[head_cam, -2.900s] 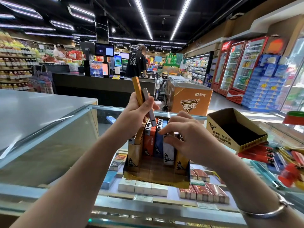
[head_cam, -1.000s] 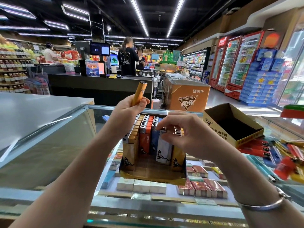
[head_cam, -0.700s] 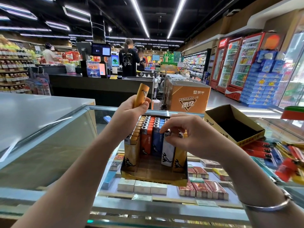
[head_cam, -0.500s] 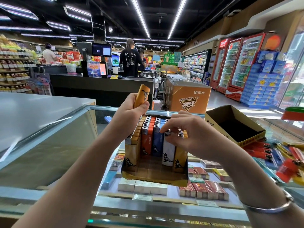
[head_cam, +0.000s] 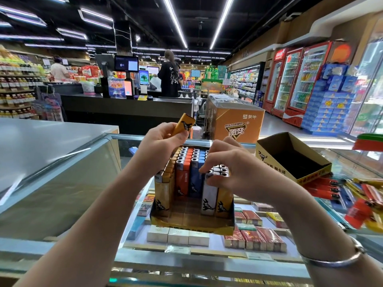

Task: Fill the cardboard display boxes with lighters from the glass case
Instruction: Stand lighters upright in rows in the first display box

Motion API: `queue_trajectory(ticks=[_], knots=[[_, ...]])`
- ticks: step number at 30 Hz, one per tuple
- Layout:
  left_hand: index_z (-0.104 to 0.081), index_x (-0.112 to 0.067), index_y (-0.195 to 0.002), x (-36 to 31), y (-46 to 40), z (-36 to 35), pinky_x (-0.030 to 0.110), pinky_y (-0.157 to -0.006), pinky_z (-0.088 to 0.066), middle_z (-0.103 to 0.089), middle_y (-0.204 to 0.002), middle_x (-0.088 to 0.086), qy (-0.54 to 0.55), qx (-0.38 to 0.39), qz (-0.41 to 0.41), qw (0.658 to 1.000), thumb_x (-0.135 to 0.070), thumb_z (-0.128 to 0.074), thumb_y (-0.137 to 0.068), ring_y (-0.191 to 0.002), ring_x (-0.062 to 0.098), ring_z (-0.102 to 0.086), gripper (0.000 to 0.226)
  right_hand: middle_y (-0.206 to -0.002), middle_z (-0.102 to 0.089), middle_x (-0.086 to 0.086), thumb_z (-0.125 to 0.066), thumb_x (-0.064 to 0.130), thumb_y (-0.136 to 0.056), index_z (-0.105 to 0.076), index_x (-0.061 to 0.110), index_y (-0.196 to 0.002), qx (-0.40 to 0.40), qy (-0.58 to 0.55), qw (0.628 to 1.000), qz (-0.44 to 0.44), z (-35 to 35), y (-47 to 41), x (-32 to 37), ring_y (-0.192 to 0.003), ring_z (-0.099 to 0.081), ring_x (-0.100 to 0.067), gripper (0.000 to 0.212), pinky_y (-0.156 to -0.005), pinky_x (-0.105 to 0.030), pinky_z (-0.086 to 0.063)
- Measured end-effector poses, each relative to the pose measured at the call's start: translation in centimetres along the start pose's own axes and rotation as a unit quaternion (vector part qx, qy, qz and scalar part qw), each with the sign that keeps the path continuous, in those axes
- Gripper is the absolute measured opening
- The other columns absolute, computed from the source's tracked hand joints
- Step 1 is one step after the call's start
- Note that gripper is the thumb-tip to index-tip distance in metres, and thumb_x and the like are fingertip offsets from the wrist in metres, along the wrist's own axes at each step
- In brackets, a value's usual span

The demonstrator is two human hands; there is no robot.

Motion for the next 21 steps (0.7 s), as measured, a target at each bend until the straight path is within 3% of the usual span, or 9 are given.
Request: queue_trajectory(ticks=[2,6,12,16,21], knots=[[-0.068,-0.030,-0.087,-0.2,0.1,0.2,0.022,-0.073,-0.047,-0.068,-0.091,0.002,0.012,-0.007,-0.002,1.000,-0.028,-0.059,-0.087,-0.084,0.016,-0.063,0.010,-0.088,-0.041,0.021,-0.073,0.020,-0.078,-0.068,0.025,-0.093,0.004,-0.007,1.000,-0.001,-0.1,0.0,-0.1,-0.097,-0.030,0.006,0.016,-0.081,-0.025,-0.025],[-0.069,-0.025,-0.085,-0.7,0.2,0.5,0.011,-0.059,-0.046,-0.071,-0.076,-0.007,0.097,0.006,-0.018,0.995,-0.031,-0.066,-0.071,-0.067,0.003,-0.062,0.016,-0.085,-0.045,0.020,-0.070,0.022,-0.081,-0.069,0.025,-0.088,0.000,-0.071,0.997,-0.014,0.0,0.0,-0.2,-0.092,-0.035,0.007,0.008,-0.080,-0.009,-0.027],[-0.050,-0.016,-0.088,-0.9,0.2,0.9,0.018,-0.057,-0.052,-0.066,-0.066,-0.009,0.221,0.023,-0.010,0.975,-0.026,-0.075,-0.055,-0.066,0.009,-0.066,0.042,-0.077,-0.060,0.010,-0.070,0.018,-0.080,-0.061,0.023,-0.088,-0.188,-0.194,0.963,-0.025,1.7,0.2,-0.3,-0.074,-0.056,-0.003,0.013,-0.075,-0.020,-0.047],[-0.045,-0.016,-0.081,-1.1,0.4,0.7,0.021,-0.058,-0.054,-0.068,-0.074,-0.003,0.256,0.052,-0.022,0.965,-0.019,-0.077,-0.059,-0.071,0.018,-0.068,0.039,-0.075,-0.064,0.012,-0.070,0.034,-0.071,-0.052,0.029,-0.088,-0.204,-0.247,0.946,-0.040,1.3,0.2,-0.2,-0.075,-0.064,-0.006,0.024,-0.077,-0.022,-0.053],[-0.042,-0.013,-0.070,-1.8,0.8,0.0,0.021,-0.059,-0.052,-0.066,-0.072,-0.002,0.192,0.100,-0.065,0.974,-0.015,-0.072,-0.064,-0.067,0.013,-0.063,0.030,-0.085,-0.070,0.000,-0.072,0.009,-0.078,-0.052,0.031,-0.087,-0.235,-0.281,0.930,-0.032,1.2,0.2,-0.4,-0.082,-0.069,-0.015,0.030,-0.079,-0.034,-0.056]])
Point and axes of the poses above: each hand's wrist, its own y-axis away from the middle knuckle, its own z-axis out of the back of the hand, x = y × z, the point moved 4 cm from there along -y, towards the middle knuckle
